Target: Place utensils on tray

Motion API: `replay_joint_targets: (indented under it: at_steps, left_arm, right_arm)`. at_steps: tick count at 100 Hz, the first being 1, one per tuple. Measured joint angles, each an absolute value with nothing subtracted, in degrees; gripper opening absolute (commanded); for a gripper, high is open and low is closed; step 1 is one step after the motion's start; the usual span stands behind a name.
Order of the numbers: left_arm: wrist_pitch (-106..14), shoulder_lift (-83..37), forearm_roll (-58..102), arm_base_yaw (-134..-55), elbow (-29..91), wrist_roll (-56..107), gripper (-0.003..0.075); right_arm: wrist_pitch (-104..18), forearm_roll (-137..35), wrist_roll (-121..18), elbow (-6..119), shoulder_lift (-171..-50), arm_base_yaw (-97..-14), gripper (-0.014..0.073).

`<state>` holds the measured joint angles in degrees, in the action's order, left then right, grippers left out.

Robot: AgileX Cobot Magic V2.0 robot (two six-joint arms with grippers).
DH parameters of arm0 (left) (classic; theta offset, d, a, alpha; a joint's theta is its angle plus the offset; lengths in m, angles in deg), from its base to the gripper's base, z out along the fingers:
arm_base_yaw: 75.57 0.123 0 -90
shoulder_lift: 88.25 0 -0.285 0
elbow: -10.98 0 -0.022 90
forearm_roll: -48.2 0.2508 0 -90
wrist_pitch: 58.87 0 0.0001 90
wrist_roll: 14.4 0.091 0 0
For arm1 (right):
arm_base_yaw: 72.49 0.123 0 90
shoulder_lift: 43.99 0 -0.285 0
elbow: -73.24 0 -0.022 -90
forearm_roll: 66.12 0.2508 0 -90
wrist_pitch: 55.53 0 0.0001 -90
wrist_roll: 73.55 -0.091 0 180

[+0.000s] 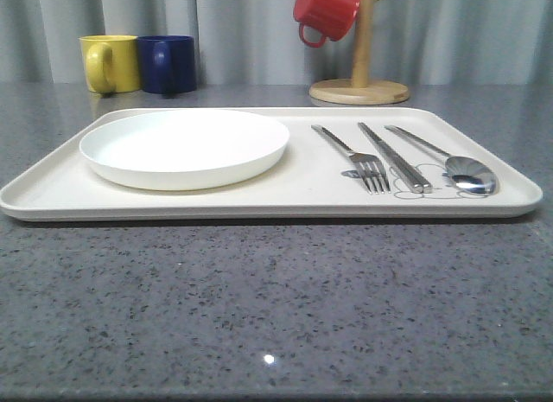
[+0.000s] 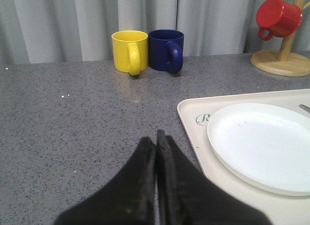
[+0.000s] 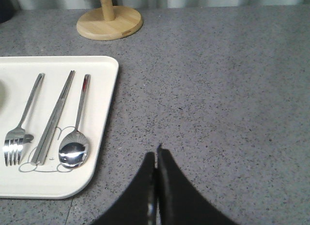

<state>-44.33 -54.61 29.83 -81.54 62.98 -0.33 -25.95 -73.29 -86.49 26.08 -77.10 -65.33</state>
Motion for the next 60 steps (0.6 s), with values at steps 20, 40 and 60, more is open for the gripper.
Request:
replay_joint_targets:
  at_steps: [20, 40, 60]
  left_arm:
    - [-44.33, -54.61, 29.83, -81.54, 62.98, -0.33, -0.0019]
    - [-44.33, -54.61, 29.83, -81.54, 62.98, -0.33, -0.0019]
    - [-44.33, -54.61, 29.83, -81.54, 62.98, -0.33, -0.0019]
  right_arm:
    - [-30.08, -73.50, -86.49, 23.23, -75.38, -65.33, -0.0069]
    - [-39.04, -73.40, -86.38, 15.03, -68.52, -65.49, -0.0069]
    - [-45.26, -69.91, -82.12, 6.97, -60.23, -67.58, -0.0069]
